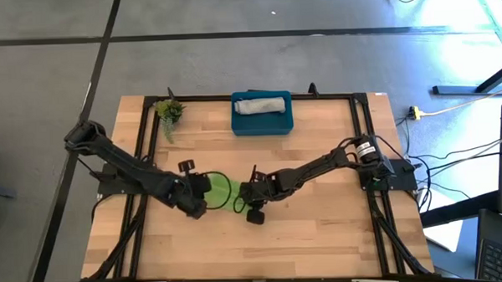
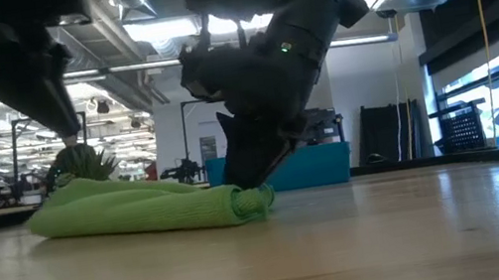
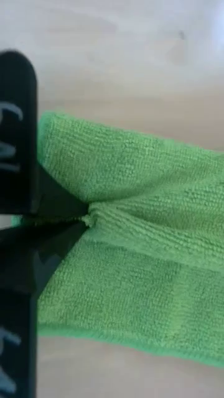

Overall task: Roll microfiber towels into tight, uniform cylinder then place into a basket
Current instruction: Roll the green microfiber cloth

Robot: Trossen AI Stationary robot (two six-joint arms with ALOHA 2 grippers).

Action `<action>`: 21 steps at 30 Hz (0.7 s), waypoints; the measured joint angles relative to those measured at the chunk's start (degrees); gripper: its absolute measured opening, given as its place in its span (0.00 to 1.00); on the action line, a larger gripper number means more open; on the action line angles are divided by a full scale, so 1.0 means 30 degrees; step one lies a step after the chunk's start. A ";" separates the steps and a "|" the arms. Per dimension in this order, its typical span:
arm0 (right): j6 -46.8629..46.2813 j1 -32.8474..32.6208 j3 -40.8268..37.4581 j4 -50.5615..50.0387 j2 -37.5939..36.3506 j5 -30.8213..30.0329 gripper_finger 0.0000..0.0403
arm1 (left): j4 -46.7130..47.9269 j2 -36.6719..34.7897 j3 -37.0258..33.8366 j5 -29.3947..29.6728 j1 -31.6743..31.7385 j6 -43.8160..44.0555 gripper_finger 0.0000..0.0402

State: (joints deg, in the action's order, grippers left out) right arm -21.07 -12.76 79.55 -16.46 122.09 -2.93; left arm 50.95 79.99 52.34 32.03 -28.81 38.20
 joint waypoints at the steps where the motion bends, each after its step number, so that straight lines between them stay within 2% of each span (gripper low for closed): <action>1: 0.0228 -0.0106 -0.0007 0.0125 0.0010 0.0005 0.02 | 0.0166 -0.0102 0.0000 0.0002 -0.0337 0.0424 0.24; 6: 0.0731 -0.0594 -0.0015 0.0609 0.0040 0.0040 0.02 | 0.0246 -0.0221 0.0000 -0.0017 -0.2258 0.1735 0.24; 10: 0.0724 -0.0824 -0.0022 0.0748 0.0047 0.0053 0.02 | -0.1397 -0.0177 -0.0578 -0.0036 -0.3728 0.1632 0.24; 16: 0.0709 -0.0893 -0.0022 0.0784 0.0047 0.0069 0.02 | -0.5611 -0.0170 -0.3166 0.0094 -0.4524 0.1473 0.24; 21: 0.0710 -0.0893 -0.0022 0.0799 0.0047 0.0062 0.02 | -1.0927 -0.0155 -0.5591 0.1085 -0.3807 -0.1624 0.24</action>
State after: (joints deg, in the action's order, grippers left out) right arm -18.94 -15.44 79.48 -14.06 122.23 -2.74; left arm 18.17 79.53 35.56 35.29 -40.23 33.32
